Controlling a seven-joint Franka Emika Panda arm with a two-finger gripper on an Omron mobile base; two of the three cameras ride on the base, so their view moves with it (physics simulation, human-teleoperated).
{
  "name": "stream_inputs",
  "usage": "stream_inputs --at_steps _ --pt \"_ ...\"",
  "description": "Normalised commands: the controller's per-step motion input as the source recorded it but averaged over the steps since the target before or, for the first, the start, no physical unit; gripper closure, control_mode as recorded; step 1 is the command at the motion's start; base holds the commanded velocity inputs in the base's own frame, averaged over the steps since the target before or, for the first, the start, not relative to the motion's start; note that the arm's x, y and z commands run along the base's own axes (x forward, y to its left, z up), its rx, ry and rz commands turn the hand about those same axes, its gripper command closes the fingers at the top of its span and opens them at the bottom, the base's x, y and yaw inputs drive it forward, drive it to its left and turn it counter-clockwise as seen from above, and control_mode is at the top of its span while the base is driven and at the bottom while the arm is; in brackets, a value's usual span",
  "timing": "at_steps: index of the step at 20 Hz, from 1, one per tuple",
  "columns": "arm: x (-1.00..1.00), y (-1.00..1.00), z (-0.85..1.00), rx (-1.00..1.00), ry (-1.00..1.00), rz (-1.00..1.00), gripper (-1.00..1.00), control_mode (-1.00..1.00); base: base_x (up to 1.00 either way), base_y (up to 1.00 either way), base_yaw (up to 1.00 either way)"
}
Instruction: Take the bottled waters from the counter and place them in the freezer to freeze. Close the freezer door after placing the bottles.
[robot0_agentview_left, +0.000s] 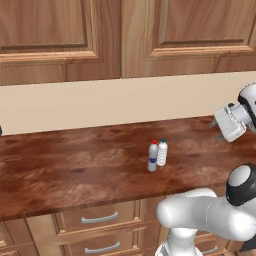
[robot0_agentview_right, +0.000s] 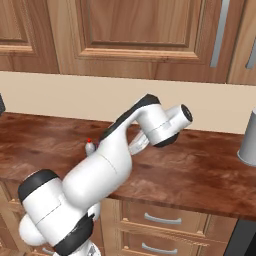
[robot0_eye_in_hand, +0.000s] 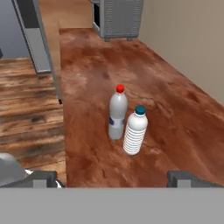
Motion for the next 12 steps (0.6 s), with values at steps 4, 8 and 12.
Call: stream_inputs --at_steps 4,8,12 --pt "0.76 0.02 -0.19 0.17 -0.1 0.09 -1.0 -1.0 0.0 0.0 0.0" --pt "0.69 0.25 -0.19 0.17 -0.02 0.02 -1.0 -1.0 0.0 0.0 0.0" --pt "0.06 0.11 -0.37 0.07 -0.04 0.02 -1.0 -1.0 0.0 0.0 0.0"
